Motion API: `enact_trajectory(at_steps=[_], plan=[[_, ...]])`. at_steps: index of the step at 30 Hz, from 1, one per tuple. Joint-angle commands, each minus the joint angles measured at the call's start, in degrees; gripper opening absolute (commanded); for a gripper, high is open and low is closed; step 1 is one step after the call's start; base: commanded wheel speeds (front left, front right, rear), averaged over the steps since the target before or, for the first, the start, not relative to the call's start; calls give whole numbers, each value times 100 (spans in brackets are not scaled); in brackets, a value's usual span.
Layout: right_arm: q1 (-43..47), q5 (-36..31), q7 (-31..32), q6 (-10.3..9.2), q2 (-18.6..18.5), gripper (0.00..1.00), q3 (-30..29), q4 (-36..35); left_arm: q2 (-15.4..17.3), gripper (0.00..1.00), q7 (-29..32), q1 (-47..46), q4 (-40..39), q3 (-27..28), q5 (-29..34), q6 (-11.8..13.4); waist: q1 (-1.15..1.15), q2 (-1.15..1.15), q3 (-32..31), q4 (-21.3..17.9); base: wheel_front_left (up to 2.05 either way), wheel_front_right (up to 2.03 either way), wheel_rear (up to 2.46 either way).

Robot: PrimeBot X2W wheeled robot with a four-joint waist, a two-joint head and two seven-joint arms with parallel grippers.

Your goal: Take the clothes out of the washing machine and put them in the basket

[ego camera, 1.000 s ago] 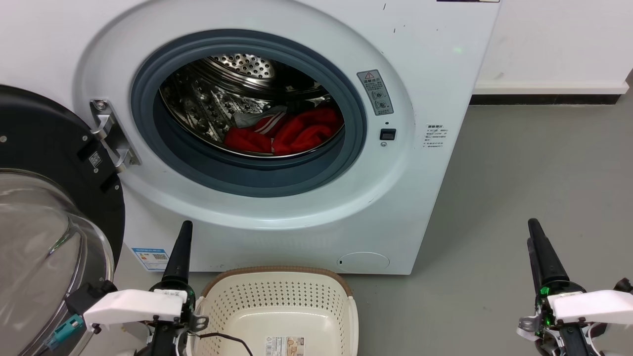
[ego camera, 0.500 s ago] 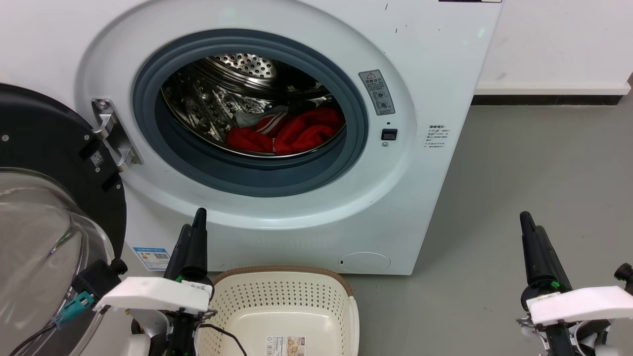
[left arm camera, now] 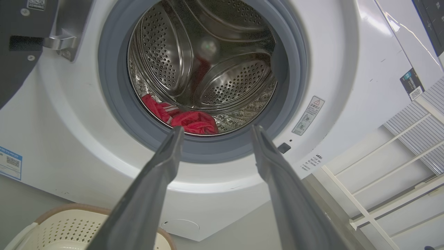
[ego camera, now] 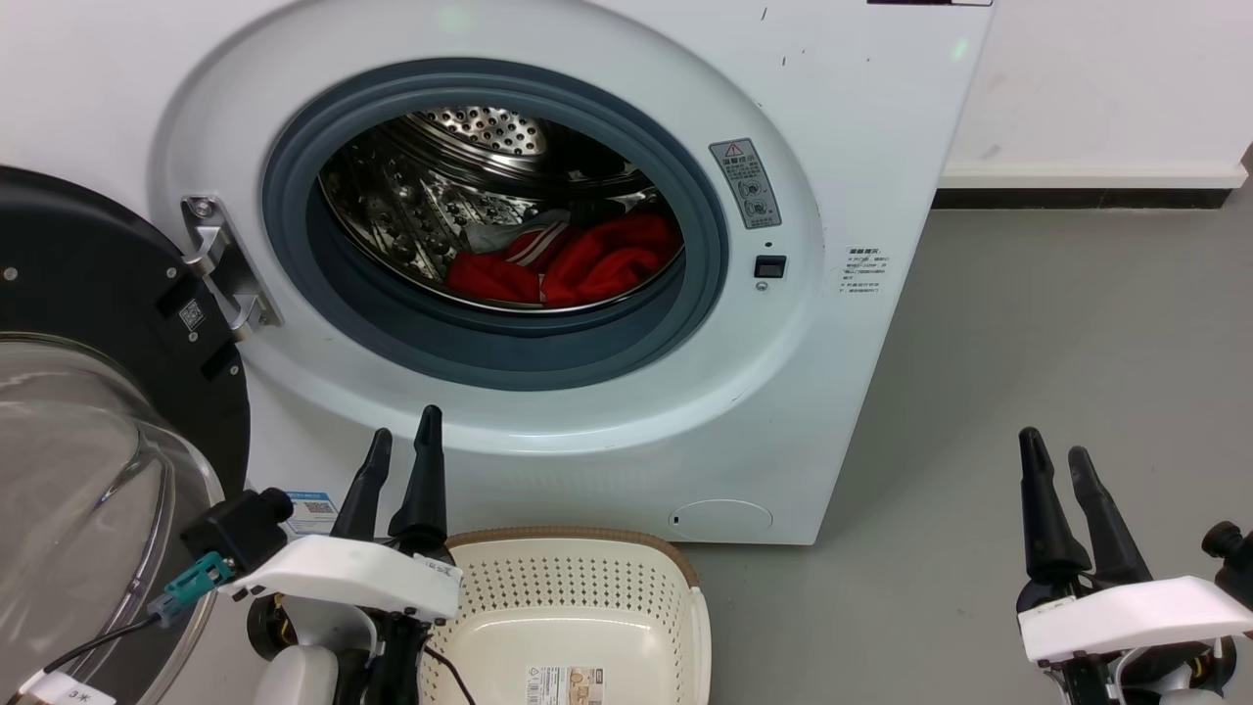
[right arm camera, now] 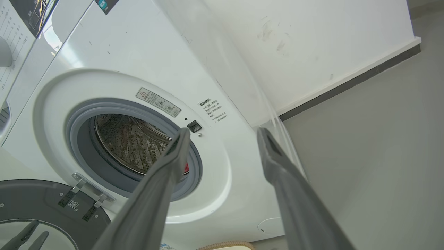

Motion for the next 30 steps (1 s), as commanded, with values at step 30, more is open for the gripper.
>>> enact_trajectory(at_steps=[30], plan=[[126, -2133, -402, 1, -12, 100, 43, 23, 16, 100, -492, -296, 236, -229, 2066, 181, 0, 0, 41, 24, 0, 0, 0]])
